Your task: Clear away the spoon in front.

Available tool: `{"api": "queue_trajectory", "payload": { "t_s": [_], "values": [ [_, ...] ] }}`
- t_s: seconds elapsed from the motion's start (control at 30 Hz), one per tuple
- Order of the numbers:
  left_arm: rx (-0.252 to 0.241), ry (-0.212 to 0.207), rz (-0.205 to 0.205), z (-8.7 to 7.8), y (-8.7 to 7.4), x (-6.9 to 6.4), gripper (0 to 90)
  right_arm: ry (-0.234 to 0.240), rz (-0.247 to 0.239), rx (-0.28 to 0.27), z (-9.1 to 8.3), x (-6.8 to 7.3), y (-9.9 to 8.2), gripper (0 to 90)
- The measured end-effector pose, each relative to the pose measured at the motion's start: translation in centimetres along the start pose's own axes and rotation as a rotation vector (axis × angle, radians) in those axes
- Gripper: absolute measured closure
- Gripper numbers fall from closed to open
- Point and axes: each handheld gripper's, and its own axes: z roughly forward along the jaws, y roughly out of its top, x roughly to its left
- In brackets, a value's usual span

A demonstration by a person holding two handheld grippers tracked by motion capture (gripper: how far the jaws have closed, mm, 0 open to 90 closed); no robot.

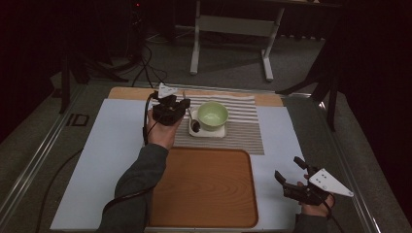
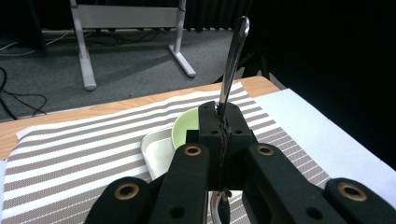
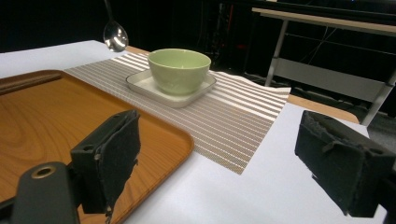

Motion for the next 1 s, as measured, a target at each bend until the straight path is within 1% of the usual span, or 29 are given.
{"api": "queue_trajectory", "payload": {
  "t_s": [0.1,0.2,0.5,0.6,0.8,1.0],
  "values": [
    [0.002,-0.001,-0.005,-0.6,-0.2,0.0,89.9,0.002,-0.004,0.0,0.0,0.0,0.0,13.6],
    [0.005,0.005,0.004,-1.1,-0.5,0.1,89.8,0.003,-0.003,0.001,0.0,0.0,0.0,13.6],
    [0.002,0.013,-0.019,-2.8,-1.1,0.6,89.8,0.004,-0.005,0.0,0.0,0.1,0.0,13.6],
    [-0.008,0.014,-0.027,-3.6,-1.4,0.7,89.8,0.005,-0.005,0.0,0.1,0.1,0.0,13.6],
    [-0.011,0.016,-0.03,-4.8,-2.0,0.7,89.7,0.005,-0.005,0.0,0.1,0.1,0.0,13.6],
    [-0.004,0.021,-0.032,-5.7,-2.7,0.8,89.7,0.005,-0.004,0.002,0.1,0.1,0.0,13.6]
  ]
}}
